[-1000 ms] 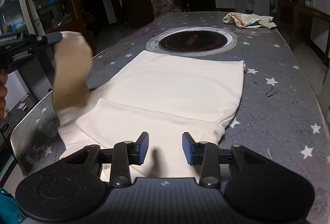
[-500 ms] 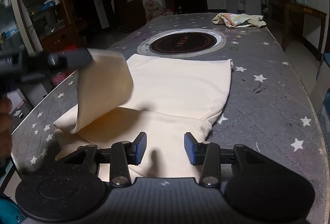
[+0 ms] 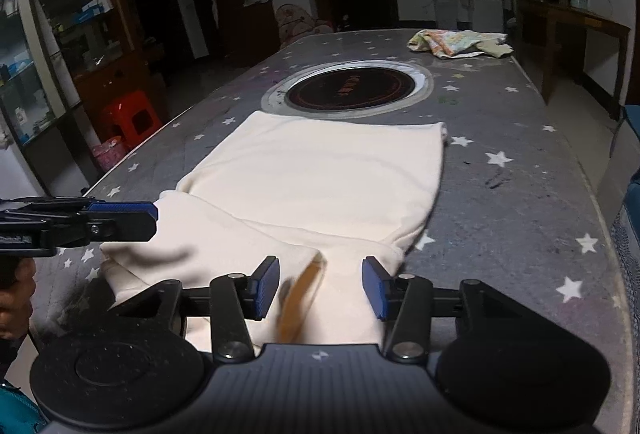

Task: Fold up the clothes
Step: 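Pinch the folded body with the right tool while the left tool straightens the patched edge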

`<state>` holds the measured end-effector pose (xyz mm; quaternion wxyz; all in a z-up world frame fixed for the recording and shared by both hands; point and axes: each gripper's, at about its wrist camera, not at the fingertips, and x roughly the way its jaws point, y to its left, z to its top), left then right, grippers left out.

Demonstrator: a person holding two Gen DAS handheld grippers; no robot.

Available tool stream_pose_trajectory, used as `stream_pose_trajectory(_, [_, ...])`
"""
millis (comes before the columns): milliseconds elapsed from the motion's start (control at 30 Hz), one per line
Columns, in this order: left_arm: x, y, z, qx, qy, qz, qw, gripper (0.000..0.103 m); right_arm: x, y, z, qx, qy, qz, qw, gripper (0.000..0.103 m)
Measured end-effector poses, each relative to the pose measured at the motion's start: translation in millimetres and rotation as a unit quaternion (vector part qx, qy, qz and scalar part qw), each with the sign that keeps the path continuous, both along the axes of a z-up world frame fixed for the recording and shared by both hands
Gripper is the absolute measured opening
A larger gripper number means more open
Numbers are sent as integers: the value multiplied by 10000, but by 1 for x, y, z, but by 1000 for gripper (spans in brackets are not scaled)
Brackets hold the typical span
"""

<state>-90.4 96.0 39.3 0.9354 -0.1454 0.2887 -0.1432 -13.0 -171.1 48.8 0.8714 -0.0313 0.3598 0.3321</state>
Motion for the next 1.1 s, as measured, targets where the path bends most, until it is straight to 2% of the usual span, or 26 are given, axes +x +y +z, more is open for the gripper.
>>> stream_pose_trajectory(167, [-11,24,-15,-5,341,295,9990,33,2,16,-4,-16,30,190,9998,45])
stream_pose_trajectory(333, [-21,34,-20,85,474,292,9984,33,11,22,-12,-93,132,209,9997,44])
stream_pose_trajectory(400, [-24,36,-16,75,496,230,9985,33,11,24,-14,-120,165,229,9995,35])
stream_pose_trajectory(467, [-20,37,-9,19,413,190,9990,33,11,26,-16,-185,136,258,9994,32])
stream_pose_trajectory(633, [3,36,3,-82,189,202,9996,33,11,27,-15,-285,22,226,9993,14])
stream_pose_trajectory(800, [29,36,-7,-81,387,337,9986,32,9,28,-7,-445,-248,208,9985,3])
stream_pose_trajectory(933, [33,39,-17,114,494,463,9976,32,4,31,6,-503,-654,217,9964,3])
stream_pose_trajectory(1100, [25,40,-14,170,381,454,9981,32,13,33,-5,-720,-529,59,9960,4])
